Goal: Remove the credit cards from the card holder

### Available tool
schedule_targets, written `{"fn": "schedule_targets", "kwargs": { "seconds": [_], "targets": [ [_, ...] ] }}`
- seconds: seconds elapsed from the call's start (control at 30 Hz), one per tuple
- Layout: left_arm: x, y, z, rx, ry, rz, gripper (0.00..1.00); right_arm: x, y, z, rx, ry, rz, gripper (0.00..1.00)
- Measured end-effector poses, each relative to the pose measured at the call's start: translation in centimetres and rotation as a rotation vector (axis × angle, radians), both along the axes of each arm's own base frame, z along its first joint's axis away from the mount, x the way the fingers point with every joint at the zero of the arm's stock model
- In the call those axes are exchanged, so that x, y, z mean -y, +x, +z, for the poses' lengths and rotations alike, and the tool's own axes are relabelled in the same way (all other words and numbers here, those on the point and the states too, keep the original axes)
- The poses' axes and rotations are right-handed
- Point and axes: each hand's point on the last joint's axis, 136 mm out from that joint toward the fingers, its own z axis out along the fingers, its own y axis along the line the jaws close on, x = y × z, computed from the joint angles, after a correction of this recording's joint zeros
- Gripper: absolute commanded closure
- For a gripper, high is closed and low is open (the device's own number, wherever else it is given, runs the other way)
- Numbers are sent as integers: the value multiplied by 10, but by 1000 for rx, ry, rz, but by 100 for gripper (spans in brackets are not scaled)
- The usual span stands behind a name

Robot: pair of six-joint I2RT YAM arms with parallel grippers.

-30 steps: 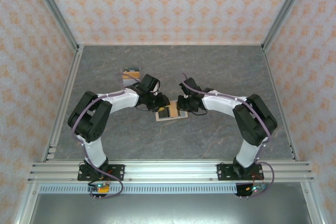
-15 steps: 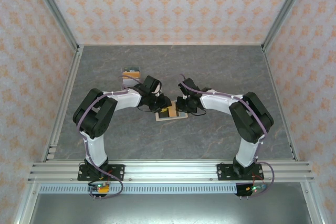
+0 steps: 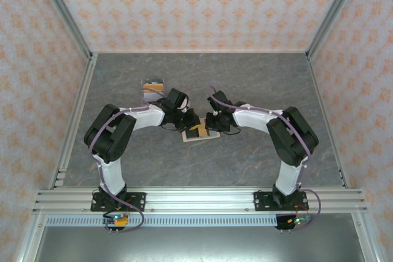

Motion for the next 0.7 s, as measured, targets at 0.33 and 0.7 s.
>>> {"fn": "schedule_targets", "kwargs": {
  "seconds": [0.33,0.7],
  "targets": [
    [-15,-5,18,41,2,-9,91,1,1,-1,2,-12,-4,84],
    [-58,-13,40,95,131,-20,94,3,3,3,16,-22,-8,73]
  ]
}}
